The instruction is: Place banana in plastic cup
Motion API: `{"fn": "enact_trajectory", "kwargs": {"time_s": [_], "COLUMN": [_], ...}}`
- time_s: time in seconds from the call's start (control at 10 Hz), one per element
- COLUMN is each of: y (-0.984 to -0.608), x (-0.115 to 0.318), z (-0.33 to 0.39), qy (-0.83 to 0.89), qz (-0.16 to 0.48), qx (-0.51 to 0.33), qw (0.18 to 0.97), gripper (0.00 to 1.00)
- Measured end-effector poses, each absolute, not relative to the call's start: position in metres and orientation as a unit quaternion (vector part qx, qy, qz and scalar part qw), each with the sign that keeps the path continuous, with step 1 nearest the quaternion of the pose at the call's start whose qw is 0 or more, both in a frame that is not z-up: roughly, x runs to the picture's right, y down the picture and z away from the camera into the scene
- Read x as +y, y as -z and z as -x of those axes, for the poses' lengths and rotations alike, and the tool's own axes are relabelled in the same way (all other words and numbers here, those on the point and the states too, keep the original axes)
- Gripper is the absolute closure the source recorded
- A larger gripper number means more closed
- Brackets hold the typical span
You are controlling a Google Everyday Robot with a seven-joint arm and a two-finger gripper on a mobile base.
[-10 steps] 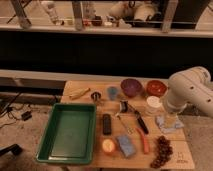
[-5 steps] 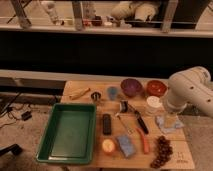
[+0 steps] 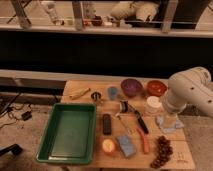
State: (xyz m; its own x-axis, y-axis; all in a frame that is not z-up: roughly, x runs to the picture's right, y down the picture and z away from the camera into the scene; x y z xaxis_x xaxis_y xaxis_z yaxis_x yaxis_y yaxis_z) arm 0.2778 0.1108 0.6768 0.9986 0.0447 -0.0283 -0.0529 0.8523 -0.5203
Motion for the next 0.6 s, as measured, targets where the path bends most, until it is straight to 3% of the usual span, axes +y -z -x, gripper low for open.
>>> {"fn": "enact_trajectory", "kwargs": {"time_s": [0.6], "y": [-0.682], "x": [0.086], "z": [-0.205], "qy": [-0.019], "qz": [0.237], "qx": [-0.051], "qw": [0.970], "gripper": [0.20]}}
